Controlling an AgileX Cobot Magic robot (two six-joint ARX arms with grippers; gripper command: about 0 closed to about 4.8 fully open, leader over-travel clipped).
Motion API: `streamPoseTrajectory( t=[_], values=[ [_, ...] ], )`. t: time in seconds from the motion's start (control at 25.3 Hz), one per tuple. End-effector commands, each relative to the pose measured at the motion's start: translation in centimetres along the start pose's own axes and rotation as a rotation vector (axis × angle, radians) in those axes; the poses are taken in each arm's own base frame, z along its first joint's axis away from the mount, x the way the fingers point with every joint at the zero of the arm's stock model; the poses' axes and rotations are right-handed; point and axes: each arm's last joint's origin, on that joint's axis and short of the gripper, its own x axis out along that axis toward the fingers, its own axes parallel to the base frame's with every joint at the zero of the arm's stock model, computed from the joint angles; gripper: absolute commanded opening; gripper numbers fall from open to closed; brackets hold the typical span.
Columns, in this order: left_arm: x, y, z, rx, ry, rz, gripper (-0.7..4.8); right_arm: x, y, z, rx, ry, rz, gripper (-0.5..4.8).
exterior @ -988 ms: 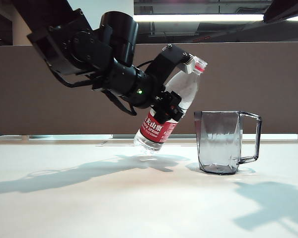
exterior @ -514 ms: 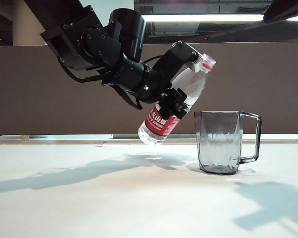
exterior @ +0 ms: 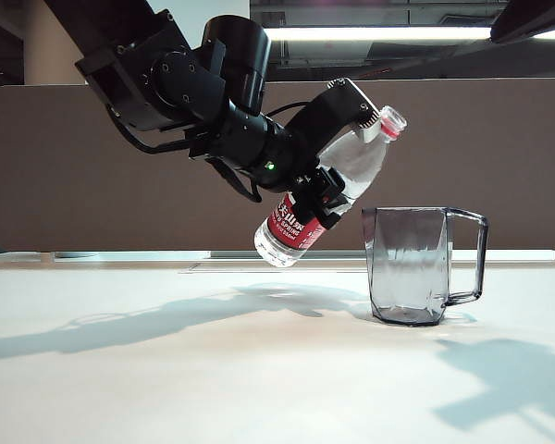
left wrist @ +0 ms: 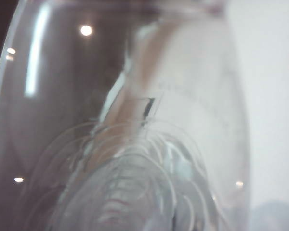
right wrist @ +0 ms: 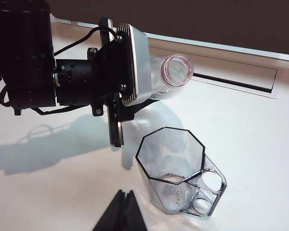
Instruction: Pick up the mineral water bottle with the left hand on the table and pour water into the mug until it's half full.
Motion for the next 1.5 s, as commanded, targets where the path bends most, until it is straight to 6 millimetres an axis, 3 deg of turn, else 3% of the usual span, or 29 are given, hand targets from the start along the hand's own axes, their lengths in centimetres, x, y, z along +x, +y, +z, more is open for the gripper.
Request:
streamPoseTrajectory(
  t=[0.04,0.75,1.5],
  values=[
    [-0.25,0.82,0.81,0.018,-0.051,0.054,1.82,-0.12,0.01,0.29,0.002,-0.022,-0.002,-0.08],
    [-0.4,0.87,0.91,-0.004,-0.046,0.046,1.82,-0.12,-0.01,0.28,0.002,-0.022,-0.003,-0.08],
    [-0.4,0.87,0.81,0.224,-0.036,0.045,1.82,-0.12,0.0,0.28,0.002,-0.022,-0.003,-0.08]
  ],
)
